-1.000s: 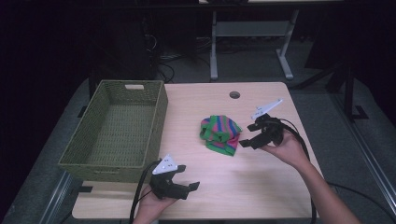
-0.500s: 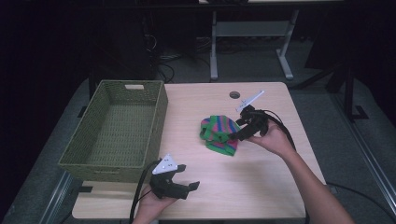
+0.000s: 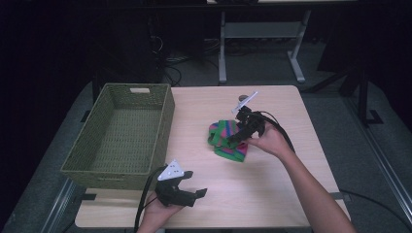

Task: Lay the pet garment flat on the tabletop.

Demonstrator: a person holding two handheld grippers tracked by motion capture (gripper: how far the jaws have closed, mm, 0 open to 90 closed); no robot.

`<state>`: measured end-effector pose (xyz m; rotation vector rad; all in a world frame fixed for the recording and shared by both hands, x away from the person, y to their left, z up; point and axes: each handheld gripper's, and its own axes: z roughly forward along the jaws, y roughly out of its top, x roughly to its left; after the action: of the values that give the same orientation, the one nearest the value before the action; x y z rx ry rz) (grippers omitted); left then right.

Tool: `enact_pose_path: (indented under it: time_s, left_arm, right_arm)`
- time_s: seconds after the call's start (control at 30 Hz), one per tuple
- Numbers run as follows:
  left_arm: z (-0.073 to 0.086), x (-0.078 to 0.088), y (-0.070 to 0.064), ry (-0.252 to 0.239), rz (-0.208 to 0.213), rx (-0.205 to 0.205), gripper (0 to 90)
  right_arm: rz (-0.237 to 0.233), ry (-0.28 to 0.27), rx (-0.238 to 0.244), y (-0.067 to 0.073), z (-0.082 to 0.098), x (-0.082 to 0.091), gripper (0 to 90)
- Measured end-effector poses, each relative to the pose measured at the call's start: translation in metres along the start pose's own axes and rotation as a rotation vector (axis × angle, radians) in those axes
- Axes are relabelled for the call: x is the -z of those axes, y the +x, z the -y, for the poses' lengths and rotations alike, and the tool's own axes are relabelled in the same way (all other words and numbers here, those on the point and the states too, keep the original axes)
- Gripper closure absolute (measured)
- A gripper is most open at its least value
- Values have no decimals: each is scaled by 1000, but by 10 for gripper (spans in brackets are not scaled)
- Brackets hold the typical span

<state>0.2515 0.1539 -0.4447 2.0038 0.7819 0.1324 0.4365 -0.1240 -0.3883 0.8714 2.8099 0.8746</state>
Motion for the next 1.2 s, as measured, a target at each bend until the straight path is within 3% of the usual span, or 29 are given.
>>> enact_pose_path:
  time_s: [0.17,0.37,0.53,0.67,0.83,0.93,1.2]
  left_arm:
    - [0,1,0,-3,3,0,170]
    - [0,1,1,-5,6,-2,170]
    - [0,0,1,2,5,-4,170]
    - [0,1,1,0,6,-3,170]
    - [0,1,0,-1,5,-4,170]
    - [0,1,0,0,5,-3,170]
    - [0,-1,-1,3,9,-5,170]
  right_arm:
    - [23,37,-20,-3,-4,-17,204]
    - [59,109,-19,1,-9,-48,192]
    - [85,149,-8,2,-9,-61,191]
    - [92,161,-30,0,-8,-65,196]
    - [144,193,-1,2,-8,-70,206]
    - [148,187,-8,3,-7,-71,209]
    - [187,183,-6,5,-4,-71,316]
